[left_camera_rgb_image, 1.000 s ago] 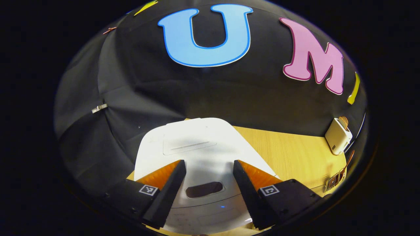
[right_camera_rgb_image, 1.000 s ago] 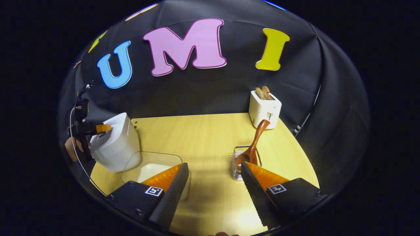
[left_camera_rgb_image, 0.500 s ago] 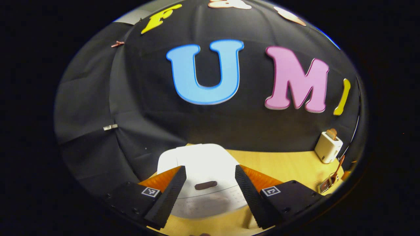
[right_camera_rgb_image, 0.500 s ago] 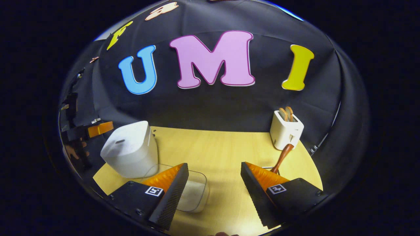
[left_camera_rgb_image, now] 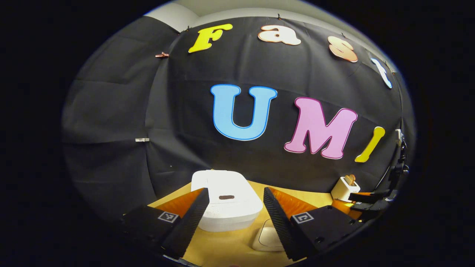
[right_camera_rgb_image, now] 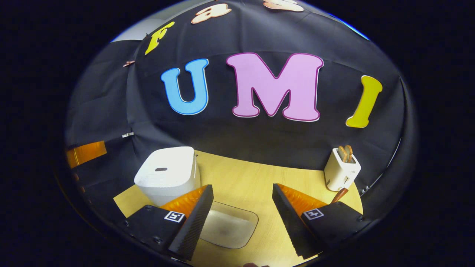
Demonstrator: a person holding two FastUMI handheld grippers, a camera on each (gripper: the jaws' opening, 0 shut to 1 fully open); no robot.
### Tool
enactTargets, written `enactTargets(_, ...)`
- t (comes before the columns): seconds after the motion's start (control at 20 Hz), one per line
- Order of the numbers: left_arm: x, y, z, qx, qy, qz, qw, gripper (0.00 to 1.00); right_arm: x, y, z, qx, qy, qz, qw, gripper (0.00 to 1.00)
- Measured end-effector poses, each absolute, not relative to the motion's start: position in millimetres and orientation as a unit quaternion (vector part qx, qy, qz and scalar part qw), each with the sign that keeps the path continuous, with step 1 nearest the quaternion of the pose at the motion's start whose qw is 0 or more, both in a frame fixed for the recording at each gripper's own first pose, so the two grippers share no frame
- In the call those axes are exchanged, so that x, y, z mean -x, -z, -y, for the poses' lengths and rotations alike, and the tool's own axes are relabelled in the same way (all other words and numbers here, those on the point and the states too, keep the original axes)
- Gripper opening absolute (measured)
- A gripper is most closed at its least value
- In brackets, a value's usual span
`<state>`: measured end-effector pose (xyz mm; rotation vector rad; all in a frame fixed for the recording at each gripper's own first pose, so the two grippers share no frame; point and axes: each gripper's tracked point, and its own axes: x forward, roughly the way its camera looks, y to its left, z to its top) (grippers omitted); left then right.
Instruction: Close the left gripper, press the button to open the rice cooker; take a wooden spoon from the chopstick holder with the right hand, scoop a spoonful of rice and pour it into the rice cooker, then put the wooden spoon back into the chopstick holder.
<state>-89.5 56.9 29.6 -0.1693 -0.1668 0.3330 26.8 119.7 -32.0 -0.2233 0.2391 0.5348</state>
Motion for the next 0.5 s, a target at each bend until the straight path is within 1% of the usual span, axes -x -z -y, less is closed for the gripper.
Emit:
enactTargets(0.2,123.4,-23.7,-58.2,0.094,-0.167,0.093,0.977,0.95,16.4,38.1,-136.2,0.117,-0.281,-0.127,0.944,0.99)
enactTargets(0.3,139.7,-16.0,-61.4,0.086,-0.170,0.090,0.978,0.95,40.4,47.8,-153.0,0.120,-0.303,-0.134,0.936,0.99)
enactTargets(0.5,163.0,-11.6,-67.1,0.071,-0.169,0.089,0.979,0.95,63.8,48.2,-182.8,0.114,-0.322,-0.125,0.932,1.00)
